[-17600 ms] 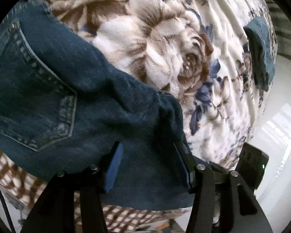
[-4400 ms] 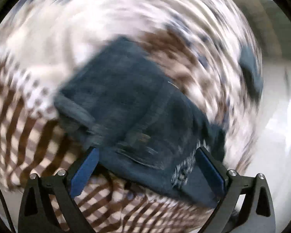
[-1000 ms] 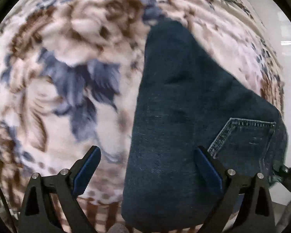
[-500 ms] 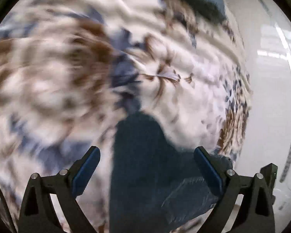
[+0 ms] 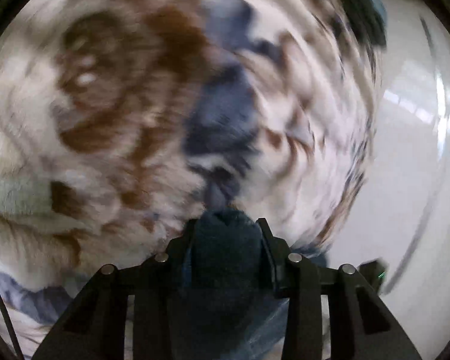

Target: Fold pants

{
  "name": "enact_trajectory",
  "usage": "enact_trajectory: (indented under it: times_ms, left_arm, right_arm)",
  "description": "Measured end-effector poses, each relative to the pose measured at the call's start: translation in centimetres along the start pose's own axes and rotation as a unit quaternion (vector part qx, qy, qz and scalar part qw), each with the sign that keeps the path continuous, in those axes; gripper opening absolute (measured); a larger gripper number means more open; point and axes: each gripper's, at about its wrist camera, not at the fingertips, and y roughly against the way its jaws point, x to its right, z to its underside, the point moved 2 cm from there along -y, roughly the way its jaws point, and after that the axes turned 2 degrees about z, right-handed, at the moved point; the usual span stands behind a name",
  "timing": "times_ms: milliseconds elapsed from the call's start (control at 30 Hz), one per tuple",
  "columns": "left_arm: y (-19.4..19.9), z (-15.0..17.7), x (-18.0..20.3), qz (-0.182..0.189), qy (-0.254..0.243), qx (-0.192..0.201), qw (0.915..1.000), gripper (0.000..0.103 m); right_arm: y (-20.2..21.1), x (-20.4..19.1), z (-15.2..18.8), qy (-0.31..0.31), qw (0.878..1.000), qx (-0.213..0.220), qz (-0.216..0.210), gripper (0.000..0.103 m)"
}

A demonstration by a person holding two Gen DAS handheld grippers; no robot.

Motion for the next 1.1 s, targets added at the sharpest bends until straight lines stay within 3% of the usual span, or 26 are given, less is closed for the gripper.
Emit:
enact_trajectory:
  times_ms: [100, 133, 200, 233, 267, 300, 433, 533, 567, 600, 667, 733, 833, 900, 1000, 1033, 1100]
  left_arm:
    - [0.6, 0.4, -0.3, 0.028, 0.019, 0.002, 0.9994, 0.036]
    - [1.3, 0.9, 0.1, 0.037, 0.013, 0.011, 0.9992, 0.042]
    - [2.8, 1.7, 0.4, 0.038, 0.003, 0.030, 0.9988, 0.051]
    - [3.4, 2.1, 0.5, 0.044, 0.002, 0.037, 0.9984, 0.063]
    - [3.8, 2.4, 0.6, 0.040, 0.000, 0.046, 0.9981, 0.068]
    - [4.3, 2.9, 0.8, 0.036, -0.010, 0.056, 0.9977, 0.069]
    - [1.9, 3.6, 1.9, -0.014, -0.060, 0.035, 0.9975, 0.068]
    - [0.3, 3.0, 2.0, -0.058, -0.085, 0.036, 0.9941, 0.036]
    - [0.3, 2.6, 1.8, -0.068, -0.085, 0.043, 0.9931, 0.035]
    - [0.1, 2.4, 1.6, -0.061, -0.078, 0.042, 0.9941, 0.035]
    - [0.2, 2.1, 1.0, -0.051, -0.069, 0.041, 0.9955, 0.036]
    - [0.2, 2.5, 1.7, -0.068, -0.086, 0.042, 0.9931, 0.040]
    - [2.0, 3.7, 2.6, -0.093, -0.103, 0.055, 0.9888, 0.045]
    - [3.4, 4.9, 3.3, -0.101, -0.116, 0.075, 0.9852, 0.046]
    - [5.0, 7.2, 2.4, -0.112, -0.127, 0.106, 0.9798, 0.066]
    - [5.2, 7.6, 1.9, -0.111, -0.129, 0.117, 0.9786, 0.078]
    - [4.6, 8.6, 1.1, -0.093, -0.138, 0.121, 0.9786, 0.086]
  right_arm:
    - [0.4, 0.1, 0.1, 0.004, 1.000, -0.011, -0.002, 0.043]
    - [0.8, 0.4, 0.1, 0.005, 1.000, -0.016, -0.003, 0.044]
    - [1.6, 0.5, 0.2, 0.010, 1.000, -0.017, -0.001, 0.056]
    - [2.3, 0.6, 0.3, 0.015, 1.000, -0.011, -0.006, 0.058]
    - [2.7, 0.4, 0.4, 0.017, 1.000, -0.008, -0.013, 0.060]
    - [2.9, 0.2, 0.5, 0.020, 1.000, -0.006, -0.016, 0.062]
    - [2.9, -0.3, 1.0, 0.049, 0.999, -0.013, -0.015, 0.063]
    - [1.4, -0.5, 1.2, 0.058, 0.998, -0.026, -0.023, 0.057]
    - [1.3, -0.1, 1.1, 0.057, 0.998, -0.016, -0.016, 0.036]
    - [0.7, 0.1, 1.0, 0.056, 0.998, -0.015, -0.012, 0.031]
    - [-0.2, 1.1, 0.7, 0.041, 0.999, -0.025, -0.011, 0.031]
    - [-0.6, 1.0, 0.7, 0.048, 0.998, -0.034, -0.018, 0.031]
    - [0.0, 0.9, 0.5, 0.060, 0.997, -0.045, -0.036, 0.054]
    - [0.9, 1.4, 0.5, 0.066, 0.995, -0.035, -0.065, 0.089]
    - [0.8, 2.6, 0.8, 0.074, 0.991, -0.038, -0.109, 0.092]
    - [0.0, 2.9, 1.0, 0.077, 0.988, -0.050, -0.122, 0.092]
    - [-2.3, 3.4, 1.3, 0.084, 0.980, -0.082, -0.159, 0.092]
